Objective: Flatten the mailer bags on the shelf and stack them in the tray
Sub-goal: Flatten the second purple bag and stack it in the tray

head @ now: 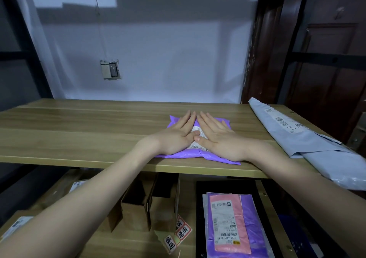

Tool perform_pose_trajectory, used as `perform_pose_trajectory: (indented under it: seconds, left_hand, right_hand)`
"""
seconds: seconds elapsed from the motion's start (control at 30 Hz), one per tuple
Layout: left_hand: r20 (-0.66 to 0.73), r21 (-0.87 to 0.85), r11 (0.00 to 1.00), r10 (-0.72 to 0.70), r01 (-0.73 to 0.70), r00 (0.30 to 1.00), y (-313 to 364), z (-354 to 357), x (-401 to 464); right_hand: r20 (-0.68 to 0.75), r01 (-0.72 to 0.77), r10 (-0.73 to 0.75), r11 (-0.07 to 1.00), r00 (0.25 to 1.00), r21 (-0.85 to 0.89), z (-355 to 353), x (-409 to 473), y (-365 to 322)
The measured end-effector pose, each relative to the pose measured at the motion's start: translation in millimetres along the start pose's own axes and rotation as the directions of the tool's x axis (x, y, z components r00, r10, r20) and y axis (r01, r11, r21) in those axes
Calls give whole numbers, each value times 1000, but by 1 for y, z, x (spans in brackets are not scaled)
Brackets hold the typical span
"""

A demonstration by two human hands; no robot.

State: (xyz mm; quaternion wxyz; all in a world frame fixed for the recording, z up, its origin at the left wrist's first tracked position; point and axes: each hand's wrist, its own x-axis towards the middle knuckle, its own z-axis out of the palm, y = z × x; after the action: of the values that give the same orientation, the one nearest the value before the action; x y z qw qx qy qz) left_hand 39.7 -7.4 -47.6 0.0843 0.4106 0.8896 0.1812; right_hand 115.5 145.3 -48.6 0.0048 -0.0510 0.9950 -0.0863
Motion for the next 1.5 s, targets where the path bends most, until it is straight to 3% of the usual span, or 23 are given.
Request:
perform_pose_trajectory:
  seconds: [0.13,0.2,0.3,0.4,0.5,0.57,0.67,0.77,0.9,0.97,1.1,1.2,1.3,1.37,1.5]
  left_hand:
    - [-59,-36,999,6,-8,998,-3,5,1]
    - [-142,-178,984,-14,-12,990,-4,5,1]
    - [-353,-377,924,-74,-69,933,-4,-1,-4]
    - [-473,-333,942,-129,-41,872,-8,-6,-19]
    - [-382,-226,971,-155,71,911,-16,-8,-40]
    - [-320,-179,976,-179,126,930,-17,-9,-52]
    - [-366,-112,982,-183,153,912,-18,-6,-62]
    - [-448,-55,972,-229,229,864,-15,-2,-67]
    - [-421,-97,953,-299,286,856,-12,3,-71]
    - [-437,-161,956,-291,244,851,-10,7,-75]
    - [-502,-376,925,-161,-47,850,2,13,-86]
    - [-546,-589,771,-161,-240,822,13,18,-93]
    - [-535,-675,637,-76,-372,841,31,23,-110]
    - [-473,-675,628,34,-387,880,36,28,-123]
    - [-199,-693,677,151,-248,968,32,51,-139]
  right_hand:
    - [-12,-12,12,1000,1000,8,0,-1,-2]
    - [-9,-20,20,1000,1000,13,-2,-3,-4]
    - [24,-32,29,995,999,97,-17,-6,-7]
    - [-49,-31,39,987,998,159,-37,-3,-4]
    - [-134,-88,109,984,985,154,-46,-4,2]
    - [-86,-137,146,985,985,104,-47,-6,5]
    - [-41,-164,169,979,985,118,-46,-13,5]
    - [-129,-164,192,965,973,205,-43,-20,1]
    - [-249,-143,224,942,942,305,-37,-31,-1]
    - [-299,-96,230,911,926,402,-35,-38,-2]
    - [-321,27,243,758,916,652,-28,-64,-8]
    - [-332,119,230,633,915,765,-20,-91,-10]
    - [-351,184,198,570,915,801,-12,-125,-13]
    - [-368,229,132,581,920,781,-4,-151,-15]
    - [-297,196,66,614,953,764,29,-194,-10]
